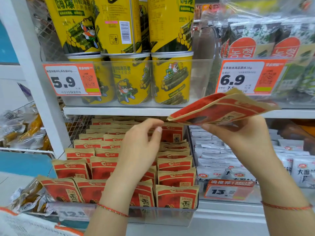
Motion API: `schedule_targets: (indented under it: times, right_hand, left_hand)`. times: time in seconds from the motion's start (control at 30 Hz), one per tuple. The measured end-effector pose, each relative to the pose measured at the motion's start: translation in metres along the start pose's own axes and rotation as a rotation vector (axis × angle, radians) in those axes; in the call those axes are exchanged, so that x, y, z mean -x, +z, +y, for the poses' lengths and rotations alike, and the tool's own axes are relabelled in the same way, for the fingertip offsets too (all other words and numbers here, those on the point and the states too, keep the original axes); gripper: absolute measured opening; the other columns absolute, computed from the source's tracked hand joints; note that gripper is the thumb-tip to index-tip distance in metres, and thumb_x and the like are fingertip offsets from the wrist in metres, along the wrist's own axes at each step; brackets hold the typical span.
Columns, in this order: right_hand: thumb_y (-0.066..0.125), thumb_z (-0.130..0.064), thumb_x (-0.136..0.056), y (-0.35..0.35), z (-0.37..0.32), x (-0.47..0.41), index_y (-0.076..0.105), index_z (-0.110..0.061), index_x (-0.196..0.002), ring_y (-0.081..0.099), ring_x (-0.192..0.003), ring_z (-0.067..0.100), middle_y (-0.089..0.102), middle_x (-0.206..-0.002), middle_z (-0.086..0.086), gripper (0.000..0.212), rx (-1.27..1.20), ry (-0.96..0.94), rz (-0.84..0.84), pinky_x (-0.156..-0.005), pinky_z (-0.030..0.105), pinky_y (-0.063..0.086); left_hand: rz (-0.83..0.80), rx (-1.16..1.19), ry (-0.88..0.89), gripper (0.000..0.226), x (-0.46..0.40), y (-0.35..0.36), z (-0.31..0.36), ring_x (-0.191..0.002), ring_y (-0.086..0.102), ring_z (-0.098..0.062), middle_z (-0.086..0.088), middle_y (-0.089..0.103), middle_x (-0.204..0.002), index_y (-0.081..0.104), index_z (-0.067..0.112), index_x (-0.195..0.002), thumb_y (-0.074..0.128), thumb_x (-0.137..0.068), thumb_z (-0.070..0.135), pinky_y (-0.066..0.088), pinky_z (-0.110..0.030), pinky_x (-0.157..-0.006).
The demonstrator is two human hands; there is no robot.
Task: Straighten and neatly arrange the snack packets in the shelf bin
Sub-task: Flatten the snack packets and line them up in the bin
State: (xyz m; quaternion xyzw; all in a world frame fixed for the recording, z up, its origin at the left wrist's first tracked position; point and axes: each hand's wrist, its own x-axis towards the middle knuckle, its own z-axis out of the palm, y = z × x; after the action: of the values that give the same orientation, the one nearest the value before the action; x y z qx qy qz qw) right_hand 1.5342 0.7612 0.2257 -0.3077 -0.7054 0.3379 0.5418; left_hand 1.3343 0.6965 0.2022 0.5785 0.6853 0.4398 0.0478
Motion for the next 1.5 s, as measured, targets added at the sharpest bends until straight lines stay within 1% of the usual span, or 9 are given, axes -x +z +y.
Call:
schedule_targets:
  times: [0.17, 0.27, 0.4, 0.47, 0.7, 0.8, 0.97, 1.3, 1.5]
  right_hand:
    - [0.081, -0.014, -0.073, 0.019, 0.023, 0.004, 0.07, -0.027, -0.092, 0.066, -0.09, 0.001, 0.072, -0.09, -0.02, 0.025, 0.175, 0.004, -0.046, -0.085, 0.026, 0.052]
    - [0.076, -0.012, -0.078, 0.031, 0.036, 0.004, 0.069, -0.023, -0.101, 0.063, -0.096, 0.0, 0.067, -0.098, -0.023, 0.026, 0.265, -0.073, -0.046, -0.089, 0.027, 0.049]
    - [0.073, -0.02, -0.083, 0.038, 0.047, 0.0, 0.062, -0.039, -0.098, 0.062, -0.098, 0.002, 0.063, -0.093, -0.03, 0.026, 0.28, 0.06, -0.08, -0.088, 0.028, 0.049]
    - [0.068, -0.025, -0.087, 0.041, 0.052, -0.002, 0.064, -0.03, -0.106, 0.06, -0.104, 0.008, 0.065, -0.099, -0.022, 0.02, 0.359, 0.1, -0.152, -0.086, 0.024, 0.045]
    - [0.058, -0.039, -0.092, 0.036, 0.059, -0.004, 0.054, -0.019, -0.127, 0.054, -0.12, 0.02, 0.063, -0.125, 0.001, 0.041, 0.466, 0.225, -0.181, -0.092, 0.029, 0.043]
    - [0.057, -0.035, -0.094, 0.033, 0.053, -0.004, 0.053, -0.019, -0.129, 0.053, -0.12, 0.021, 0.061, -0.126, 0.003, 0.039, 0.462, 0.154, -0.126, -0.097, 0.038, 0.045]
    - [0.045, -0.025, -0.1, 0.036, 0.052, -0.002, 0.042, -0.03, -0.142, 0.04, -0.132, 0.017, 0.05, -0.14, -0.003, 0.043, 0.592, -0.001, -0.273, -0.099, 0.031, 0.035]
    - [0.036, -0.004, -0.096, 0.041, 0.057, -0.011, 0.045, -0.031, -0.141, 0.044, -0.129, 0.027, 0.059, -0.132, 0.007, 0.053, 0.69, -0.008, -0.358, -0.094, 0.036, 0.041]
    - [0.036, -0.011, -0.097, 0.041, 0.058, -0.014, 0.046, -0.036, -0.139, 0.056, -0.113, 0.031, 0.064, -0.126, 0.009, 0.05, 0.692, 0.013, -0.343, -0.085, 0.039, 0.048]
  left_hand:
    - [-0.43, -0.427, -0.013, 0.059, 0.004, 0.015, 0.002, -0.145, 0.023, -0.017, 0.007, 0.034, -0.155, 0.05, 0.03, -0.14, 0.029, -0.096, 0.063, 0.012, -0.044, -0.121]
    - [-0.463, -0.439, -0.03, 0.058, 0.006, 0.016, 0.002, -0.149, 0.012, -0.016, 0.003, 0.022, -0.161, 0.048, 0.031, -0.141, 0.027, -0.096, 0.062, 0.005, -0.042, -0.122]
    - [-0.493, -0.412, -0.109, 0.053, 0.008, 0.011, 0.008, -0.151, -0.002, -0.021, -0.002, 0.004, -0.165, 0.044, 0.037, -0.142, 0.027, -0.098, 0.061, -0.004, -0.037, -0.12]
    - [-0.504, -0.394, -0.143, 0.052, 0.009, 0.01, 0.01, -0.151, -0.006, -0.023, -0.004, -0.003, -0.165, 0.042, 0.04, -0.142, 0.027, -0.097, 0.062, -0.005, -0.036, -0.119]
    - [-0.499, -0.408, -0.101, 0.054, 0.006, 0.014, 0.003, -0.151, -0.008, -0.018, -0.007, 0.001, -0.165, 0.046, 0.039, -0.139, 0.024, -0.096, 0.065, -0.01, -0.034, -0.118]
    - [-0.496, -0.411, -0.088, 0.055, 0.005, 0.016, 0.0, -0.151, -0.007, -0.017, -0.007, 0.002, -0.165, 0.046, 0.039, -0.139, 0.024, -0.096, 0.065, -0.011, -0.033, -0.118]
    - [-0.483, -0.398, -0.069, 0.055, 0.006, 0.016, -0.001, -0.151, -0.006, -0.016, -0.007, 0.004, -0.165, 0.046, 0.038, -0.139, 0.024, -0.096, 0.064, -0.01, -0.033, -0.118]
    - [-0.46, -0.39, -0.071, 0.054, 0.007, 0.016, -0.001, -0.151, -0.003, -0.016, -0.005, 0.007, -0.165, 0.048, 0.037, -0.138, 0.026, -0.096, 0.064, -0.009, -0.034, -0.119]
    - [-0.458, -0.383, -0.078, 0.054, 0.007, 0.016, 0.0, -0.151, -0.003, -0.016, -0.004, 0.007, -0.165, 0.048, 0.036, -0.138, 0.027, -0.096, 0.064, -0.009, -0.033, -0.119]
